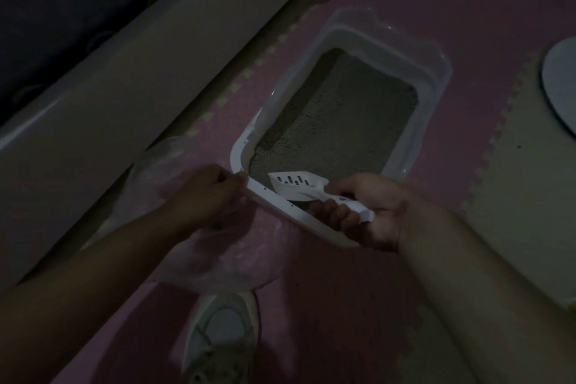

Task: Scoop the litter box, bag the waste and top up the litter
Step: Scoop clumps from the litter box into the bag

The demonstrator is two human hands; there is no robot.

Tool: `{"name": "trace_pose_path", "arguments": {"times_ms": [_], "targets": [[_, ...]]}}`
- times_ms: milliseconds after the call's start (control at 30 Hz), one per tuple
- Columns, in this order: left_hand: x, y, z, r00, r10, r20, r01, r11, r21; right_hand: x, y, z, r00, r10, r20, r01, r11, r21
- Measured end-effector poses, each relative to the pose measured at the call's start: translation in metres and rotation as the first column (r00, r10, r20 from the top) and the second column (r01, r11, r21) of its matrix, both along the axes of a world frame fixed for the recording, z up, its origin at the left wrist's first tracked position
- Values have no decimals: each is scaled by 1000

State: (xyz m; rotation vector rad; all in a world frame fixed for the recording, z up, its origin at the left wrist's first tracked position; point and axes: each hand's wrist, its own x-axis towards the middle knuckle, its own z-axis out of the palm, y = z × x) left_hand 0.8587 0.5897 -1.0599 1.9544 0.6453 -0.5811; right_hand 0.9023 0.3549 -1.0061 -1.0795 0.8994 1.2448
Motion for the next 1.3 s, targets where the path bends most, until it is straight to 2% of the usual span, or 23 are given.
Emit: {"name": "trace_pose_path", "arguments": {"times_ms": [100,233,400,633,800,933,1067,1233,1300], "targets": [[5,2,-2,1000,15,4,-15,1000,-25,14,13,-6,998,-11,-54,13,999,49],[10,3,-6,1000,9,-14,-9,1000,-24,23,42,-15,993,-106,-50,108,993,47],[12,8,-6,1000,0,0,0,1000,-30,23,64,-23,961,-276,17,276,961,-5],[10,9,-6,1000,10,1,-10,998,-59,26,85,-30,856,-503,121,505,863,16],[11,12,-11,999,-17,45,18,1000,-15,39,97,-42,879,-457,140,455,889,45],[11,14,-16,995,-51,82,49,998,26,53,93,-51,790,-595,151,593,803,63],[10,18,-23,994,-49,97,46,998,29,81,84,-65,839,-502,210,504,862,47],[8,20,-29,991,-44,125,40,999,29,129,76,-66,701,-678,222,667,733,132],[7,21,-33,992,-23,125,23,1000,5,147,72,-71,727,-634,265,631,768,108]]}}
